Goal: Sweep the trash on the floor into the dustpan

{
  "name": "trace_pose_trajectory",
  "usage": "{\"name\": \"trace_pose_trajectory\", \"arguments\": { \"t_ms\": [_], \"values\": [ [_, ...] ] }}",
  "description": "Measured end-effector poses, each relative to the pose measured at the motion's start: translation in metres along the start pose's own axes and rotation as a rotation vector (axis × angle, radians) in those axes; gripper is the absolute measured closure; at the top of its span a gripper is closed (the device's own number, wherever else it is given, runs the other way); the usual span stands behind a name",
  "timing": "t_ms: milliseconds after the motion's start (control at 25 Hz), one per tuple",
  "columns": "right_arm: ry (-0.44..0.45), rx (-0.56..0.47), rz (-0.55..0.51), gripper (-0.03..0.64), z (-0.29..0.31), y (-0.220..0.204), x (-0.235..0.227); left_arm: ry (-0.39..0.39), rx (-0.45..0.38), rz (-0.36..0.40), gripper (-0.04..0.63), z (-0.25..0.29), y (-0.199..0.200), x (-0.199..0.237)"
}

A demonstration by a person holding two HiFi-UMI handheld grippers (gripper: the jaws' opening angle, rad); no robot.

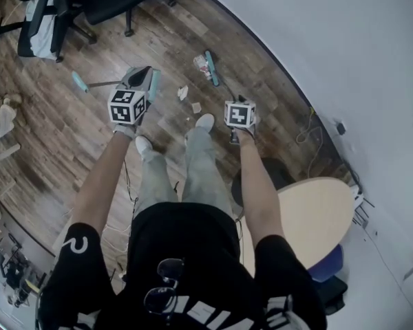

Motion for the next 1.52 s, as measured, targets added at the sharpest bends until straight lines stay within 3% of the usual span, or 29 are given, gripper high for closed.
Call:
{"name": "trace_pose_trajectory", "arguments": {
  "t_ms": [280,600,1040,1200,1520],
  "values": [
    [0.018,-0.001,-0.085,0.532,0.013,-0.028,0.078,0.018,0.000,-0.017,0.598,-0.049,-0.032,0.058],
    [0.053,-0.002,-0.100,0.532,0.019,-0.065,0.144,0.042,-0.005,-0.043,0.598,-0.095,-0.064,0.105],
    [0.049,-0.050,0.090,0.532,0.035,-0.105,0.226,0.041,-0.012,-0.041,0.598,-0.151,-0.101,0.157],
    [0.108,-0.084,0.159,0.532,0.046,-0.111,0.269,0.048,-0.015,-0.036,0.598,-0.172,-0.114,0.182],
    [0.134,-0.162,0.191,0.534,0.062,-0.114,0.352,0.080,-0.027,-0.040,0.598,-0.219,-0.140,0.250]
  ]
}}
Point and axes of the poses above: the fingertips, and each gripper's own axes: z forward along the fingers, x to its left, y out of its top, the point moved 6 cm from there along -z, backward along the fingers, and after that the axes turned 11 degrees about y, right-handed, at the moved point
